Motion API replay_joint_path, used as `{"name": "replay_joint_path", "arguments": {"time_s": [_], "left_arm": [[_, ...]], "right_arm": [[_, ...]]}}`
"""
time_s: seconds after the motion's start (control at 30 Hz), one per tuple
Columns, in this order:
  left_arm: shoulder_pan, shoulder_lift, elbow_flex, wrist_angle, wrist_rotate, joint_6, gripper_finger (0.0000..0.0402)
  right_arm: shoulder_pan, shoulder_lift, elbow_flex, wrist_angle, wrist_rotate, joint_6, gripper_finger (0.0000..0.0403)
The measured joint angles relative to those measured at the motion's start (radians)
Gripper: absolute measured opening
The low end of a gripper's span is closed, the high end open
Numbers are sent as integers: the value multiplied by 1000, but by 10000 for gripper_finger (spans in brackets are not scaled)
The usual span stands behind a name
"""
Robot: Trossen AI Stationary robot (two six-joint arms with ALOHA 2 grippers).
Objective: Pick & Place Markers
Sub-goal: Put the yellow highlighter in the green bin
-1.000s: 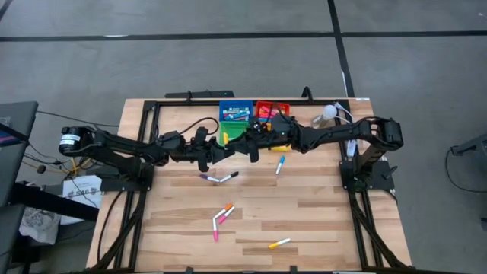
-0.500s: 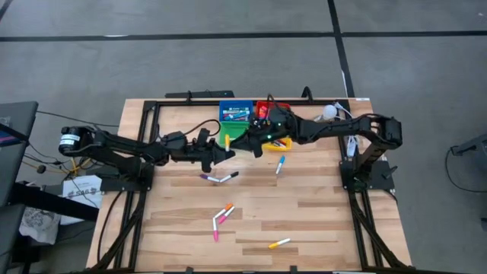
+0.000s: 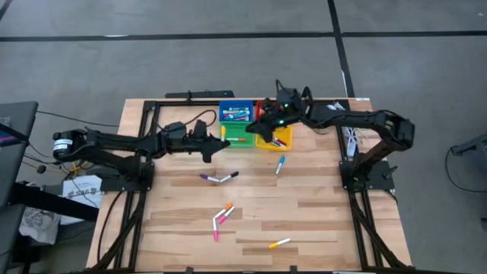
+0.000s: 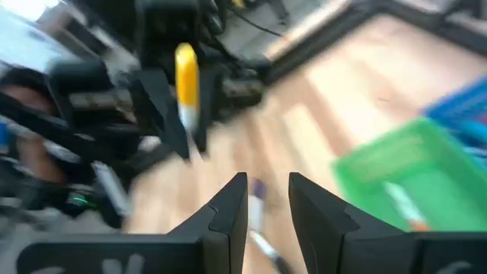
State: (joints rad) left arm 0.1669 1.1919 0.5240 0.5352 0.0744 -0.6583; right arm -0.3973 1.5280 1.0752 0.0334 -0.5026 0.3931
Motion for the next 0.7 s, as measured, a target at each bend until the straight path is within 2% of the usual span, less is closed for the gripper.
{"name": "replay_joint_path", "arguments": {"time_s": [0.13, 0.3, 0.43, 0.7], "left_arm": [[77, 22, 31, -69, 41, 107, 33], [150, 116, 179, -293, 92, 294, 34], [202, 243, 313, -439, 144, 416, 34], [271, 469, 532, -711, 215, 565, 35]], "right_arm": [[-30, -95, 0, -152, 110, -139, 87], [-63, -198, 0, -223, 222, -245, 87], [-102, -254, 0, -246, 227, -261, 87], [-150, -300, 0, -252, 225, -291, 87]]}}
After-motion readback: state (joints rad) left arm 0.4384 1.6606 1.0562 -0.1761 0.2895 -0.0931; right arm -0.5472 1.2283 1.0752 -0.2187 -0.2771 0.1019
